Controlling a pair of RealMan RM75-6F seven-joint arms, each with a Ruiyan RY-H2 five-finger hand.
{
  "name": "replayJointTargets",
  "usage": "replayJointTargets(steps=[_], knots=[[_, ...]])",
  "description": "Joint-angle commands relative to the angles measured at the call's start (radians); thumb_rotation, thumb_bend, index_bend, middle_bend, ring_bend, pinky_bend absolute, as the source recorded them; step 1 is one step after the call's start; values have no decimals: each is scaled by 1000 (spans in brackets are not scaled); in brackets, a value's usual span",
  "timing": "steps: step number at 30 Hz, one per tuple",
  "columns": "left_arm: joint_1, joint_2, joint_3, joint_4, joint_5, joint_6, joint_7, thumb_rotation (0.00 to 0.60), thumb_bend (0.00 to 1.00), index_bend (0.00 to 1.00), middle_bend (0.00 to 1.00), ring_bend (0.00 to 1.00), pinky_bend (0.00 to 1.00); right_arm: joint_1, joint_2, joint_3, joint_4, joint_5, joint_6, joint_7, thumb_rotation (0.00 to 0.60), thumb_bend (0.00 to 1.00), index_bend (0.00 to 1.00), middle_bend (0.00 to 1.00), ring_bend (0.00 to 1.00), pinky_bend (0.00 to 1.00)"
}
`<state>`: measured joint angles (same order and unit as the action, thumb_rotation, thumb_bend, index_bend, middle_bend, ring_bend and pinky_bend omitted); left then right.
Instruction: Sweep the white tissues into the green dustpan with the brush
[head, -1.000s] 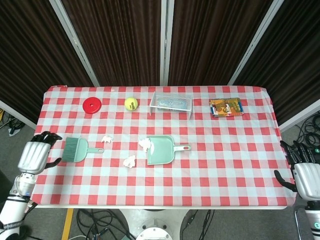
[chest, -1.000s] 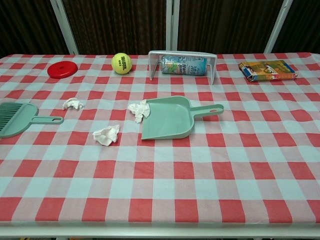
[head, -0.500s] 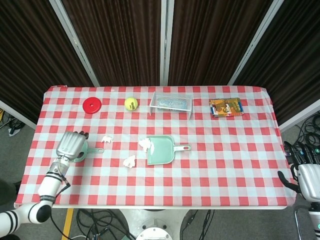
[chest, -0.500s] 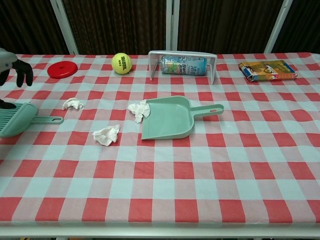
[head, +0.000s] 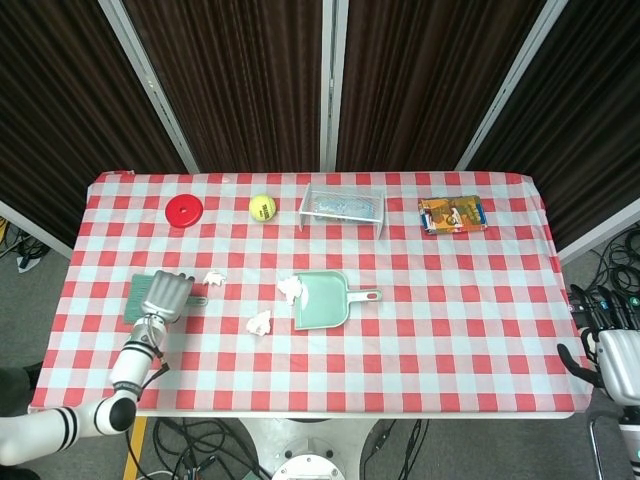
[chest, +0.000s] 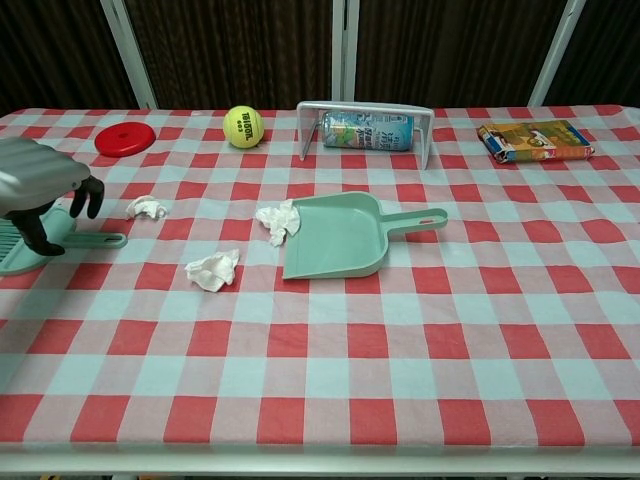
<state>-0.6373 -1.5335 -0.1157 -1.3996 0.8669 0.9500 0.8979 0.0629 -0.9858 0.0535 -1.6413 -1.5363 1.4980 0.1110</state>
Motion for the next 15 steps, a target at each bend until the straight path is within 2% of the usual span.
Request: replayJointTargets(steps=[1,15], knots=[[-20,-13,7,21,-33,-13,12,600,217,394,400,543,842,-3,0,-1,1,3,2,2,600,240,12,170,0,0],[-71,-40,46,72,-106,-28,39,600,257,411,408,577,842,-9,0,-2,3,8,2,4,600,240,12,170,0,0]])
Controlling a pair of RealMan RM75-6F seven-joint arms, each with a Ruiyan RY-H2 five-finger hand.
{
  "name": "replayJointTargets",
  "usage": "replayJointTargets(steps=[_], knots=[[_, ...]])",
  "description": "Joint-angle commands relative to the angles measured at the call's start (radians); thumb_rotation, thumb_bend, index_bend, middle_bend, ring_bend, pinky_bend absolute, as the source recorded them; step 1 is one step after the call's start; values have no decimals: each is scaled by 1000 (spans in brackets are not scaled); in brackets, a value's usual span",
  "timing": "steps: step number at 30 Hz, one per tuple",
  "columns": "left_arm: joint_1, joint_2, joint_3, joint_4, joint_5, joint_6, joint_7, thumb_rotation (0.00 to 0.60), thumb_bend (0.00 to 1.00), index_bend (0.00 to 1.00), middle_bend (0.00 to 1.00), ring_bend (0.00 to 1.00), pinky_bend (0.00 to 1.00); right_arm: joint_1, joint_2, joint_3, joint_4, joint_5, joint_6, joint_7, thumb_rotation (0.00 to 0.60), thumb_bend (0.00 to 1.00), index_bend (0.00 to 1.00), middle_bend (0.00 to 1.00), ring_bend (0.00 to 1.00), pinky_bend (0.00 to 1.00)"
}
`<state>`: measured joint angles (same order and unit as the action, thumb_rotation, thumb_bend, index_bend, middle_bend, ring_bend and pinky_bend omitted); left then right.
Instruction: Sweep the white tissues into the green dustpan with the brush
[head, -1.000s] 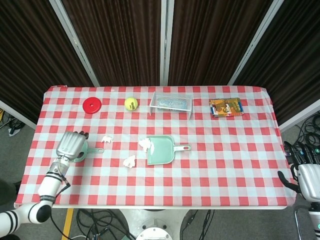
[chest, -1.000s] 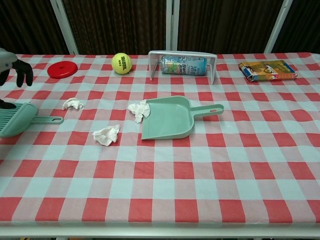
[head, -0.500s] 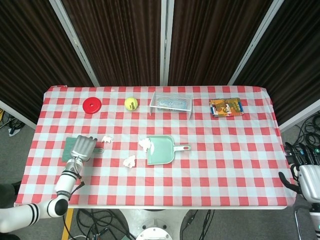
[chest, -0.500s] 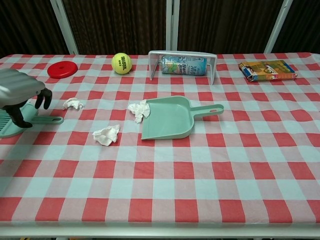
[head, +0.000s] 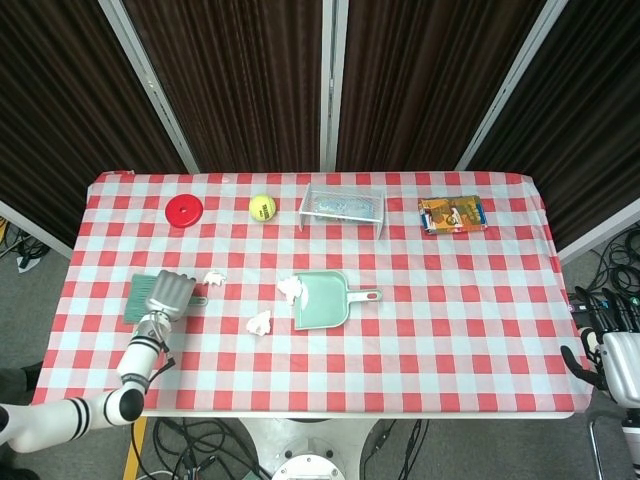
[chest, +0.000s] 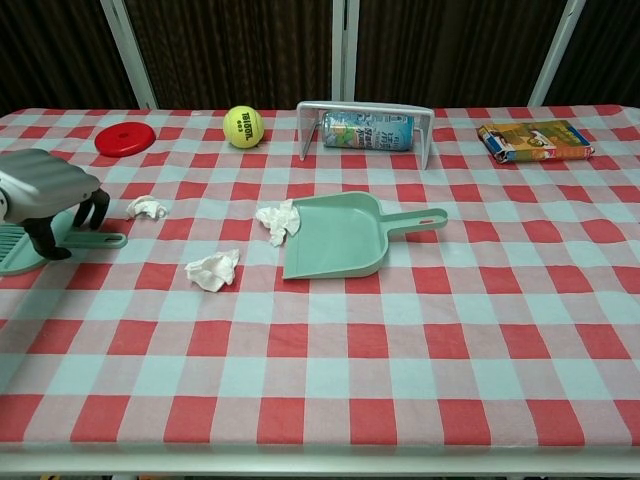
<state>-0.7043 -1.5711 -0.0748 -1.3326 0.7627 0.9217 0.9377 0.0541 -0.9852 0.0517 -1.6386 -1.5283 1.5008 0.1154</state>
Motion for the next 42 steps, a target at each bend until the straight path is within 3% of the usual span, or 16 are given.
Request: replayJointTargets(steps=[1,12,26,33,38,42], knots=[[-7,-5,8,8,-2,0,-3,600,257,411,409,579,842,0,0,0,1,0,-1,-1,600,240,12,170,0,0],[-19,-24,25,51,15,-14,-62,600,308,442,446,585,842,-1,0,0,-1,7,-7,-4,600,240,12,170,0,0],[2,-21,50,72,126,4,-182,600,376,487,492,590,842,1,3,-1,-16,5,-12,-18,600,240,12,170,0,0],[64,61,52,16,353,102,-450,600,421,496,510,590,842,23,5,-8,-50,6,-60,-65,600,251,41,209,2,35],[106,134,56,-15,496,162,-699,600,430,497,512,589,842,96,-31,11,-100,6,-149,-188,600,282,147,259,37,104],[123,172,58,-13,570,195,-819,600,434,499,514,588,844,179,-87,49,-144,69,-256,-316,600,258,185,283,52,132]])
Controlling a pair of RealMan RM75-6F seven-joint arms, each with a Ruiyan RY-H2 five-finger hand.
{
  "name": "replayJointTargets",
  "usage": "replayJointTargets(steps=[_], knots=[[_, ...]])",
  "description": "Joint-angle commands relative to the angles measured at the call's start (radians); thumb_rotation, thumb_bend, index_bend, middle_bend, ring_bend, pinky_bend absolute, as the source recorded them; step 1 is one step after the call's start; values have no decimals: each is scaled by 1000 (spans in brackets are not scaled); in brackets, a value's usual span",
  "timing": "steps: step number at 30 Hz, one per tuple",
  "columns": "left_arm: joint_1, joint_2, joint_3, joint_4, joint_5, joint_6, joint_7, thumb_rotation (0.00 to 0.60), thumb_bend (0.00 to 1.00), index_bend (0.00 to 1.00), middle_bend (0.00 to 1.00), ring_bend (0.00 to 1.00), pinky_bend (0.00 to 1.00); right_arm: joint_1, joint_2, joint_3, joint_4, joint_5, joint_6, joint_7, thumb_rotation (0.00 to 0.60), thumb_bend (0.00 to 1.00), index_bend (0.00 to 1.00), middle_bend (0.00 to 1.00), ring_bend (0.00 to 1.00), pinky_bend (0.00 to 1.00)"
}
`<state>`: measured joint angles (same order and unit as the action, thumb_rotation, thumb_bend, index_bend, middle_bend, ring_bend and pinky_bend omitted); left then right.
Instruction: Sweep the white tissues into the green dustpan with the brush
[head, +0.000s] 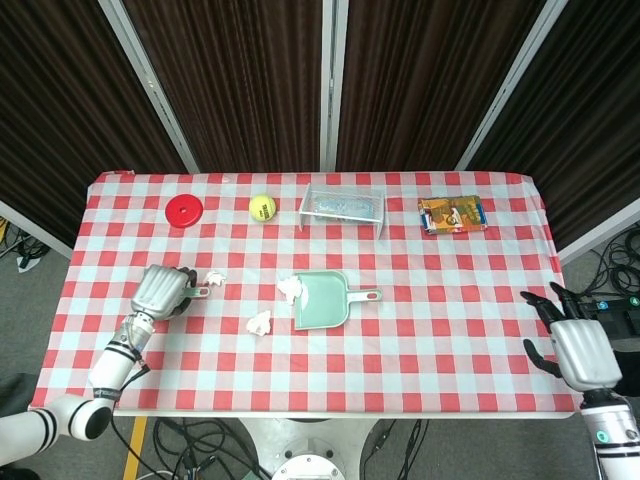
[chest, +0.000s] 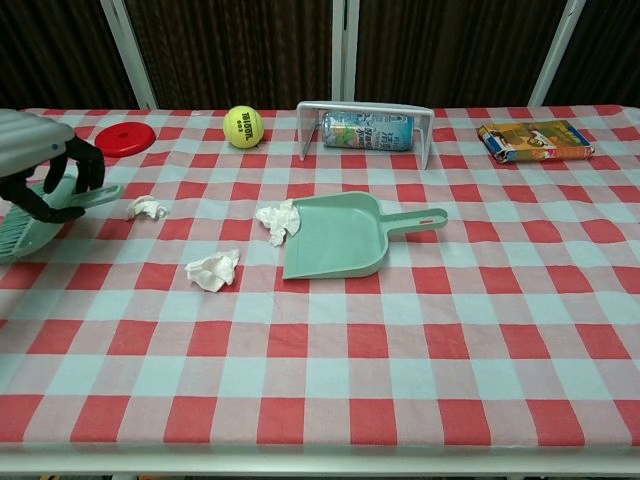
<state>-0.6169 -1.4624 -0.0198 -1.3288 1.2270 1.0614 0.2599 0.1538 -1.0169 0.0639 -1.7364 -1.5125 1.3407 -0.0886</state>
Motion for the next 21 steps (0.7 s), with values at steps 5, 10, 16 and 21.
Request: replayJointTargets(steps=[5,10,16,21], knots=[[45,89,14,-14,160,64,-187,600,435,501,516,585,844,204,-170,88,-47,173,-238,-274,600,168,236,327,84,170],[59,96,19,-17,180,72,-187,600,436,501,516,584,844,317,-320,128,32,290,-333,-372,600,162,319,375,121,213],[67,97,23,-21,188,59,-175,600,437,501,517,584,844,427,-463,148,129,402,-393,-491,600,201,336,378,122,214],[73,91,20,-23,194,58,-165,600,436,501,516,583,844,491,-561,146,213,477,-399,-584,600,230,348,380,122,214]])
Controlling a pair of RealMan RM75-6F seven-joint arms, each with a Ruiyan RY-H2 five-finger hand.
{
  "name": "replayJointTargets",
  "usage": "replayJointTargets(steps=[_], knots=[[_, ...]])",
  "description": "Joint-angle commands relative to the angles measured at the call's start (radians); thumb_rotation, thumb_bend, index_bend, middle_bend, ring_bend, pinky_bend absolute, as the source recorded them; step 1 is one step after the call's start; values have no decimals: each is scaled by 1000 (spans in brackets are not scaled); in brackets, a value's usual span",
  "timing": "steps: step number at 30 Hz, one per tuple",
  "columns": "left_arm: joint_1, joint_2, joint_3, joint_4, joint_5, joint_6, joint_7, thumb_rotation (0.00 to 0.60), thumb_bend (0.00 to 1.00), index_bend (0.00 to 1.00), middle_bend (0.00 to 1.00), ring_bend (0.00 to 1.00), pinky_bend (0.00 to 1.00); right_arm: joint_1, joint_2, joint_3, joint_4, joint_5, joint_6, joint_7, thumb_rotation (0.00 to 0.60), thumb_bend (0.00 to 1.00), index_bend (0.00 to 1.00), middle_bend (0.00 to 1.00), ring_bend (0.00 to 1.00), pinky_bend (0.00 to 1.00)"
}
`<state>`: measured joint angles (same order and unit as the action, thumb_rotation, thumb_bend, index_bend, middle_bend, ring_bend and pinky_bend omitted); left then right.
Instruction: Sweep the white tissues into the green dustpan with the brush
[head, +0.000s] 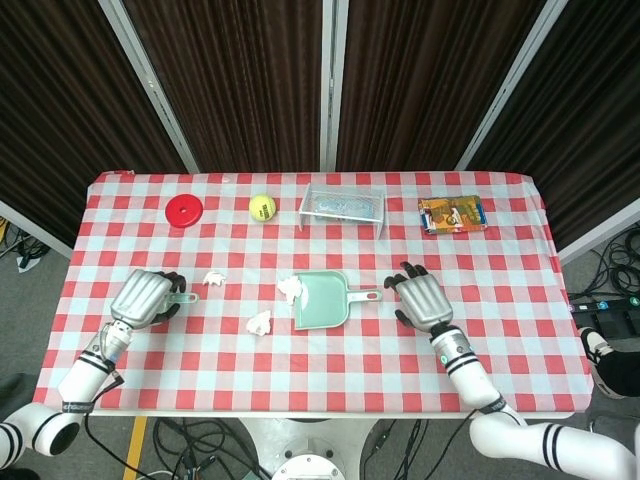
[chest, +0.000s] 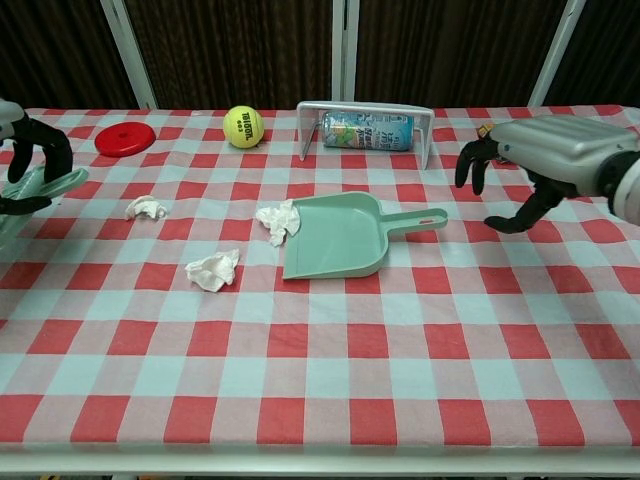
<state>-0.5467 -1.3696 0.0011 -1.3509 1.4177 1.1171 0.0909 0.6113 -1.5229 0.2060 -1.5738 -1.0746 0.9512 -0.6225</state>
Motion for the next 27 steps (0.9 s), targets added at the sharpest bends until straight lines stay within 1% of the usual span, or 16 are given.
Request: replayJointTargets(steps=[1,7,10,17,27], knots=[[4,-3,-1,-3,6,4,8,600,436,502,517,583,844,45,-77,1,69,52,-9,-64,600,231,351,382,122,214],[5,-4,-6,-3,9,-6,24,600,436,502,516,584,844,96,-163,-1,149,104,-6,-110,600,235,371,398,135,214],[5,-2,-10,-3,10,-8,25,600,436,502,517,583,844,115,-190,-2,176,115,2,-126,600,243,378,403,141,214],[6,-5,-15,4,12,-17,21,600,437,502,516,583,844,143,-218,4,207,141,7,-126,600,248,383,407,150,214],[4,-12,-20,19,10,-39,15,600,438,502,517,583,844,184,-263,-4,244,175,3,-150,600,281,421,430,179,225]])
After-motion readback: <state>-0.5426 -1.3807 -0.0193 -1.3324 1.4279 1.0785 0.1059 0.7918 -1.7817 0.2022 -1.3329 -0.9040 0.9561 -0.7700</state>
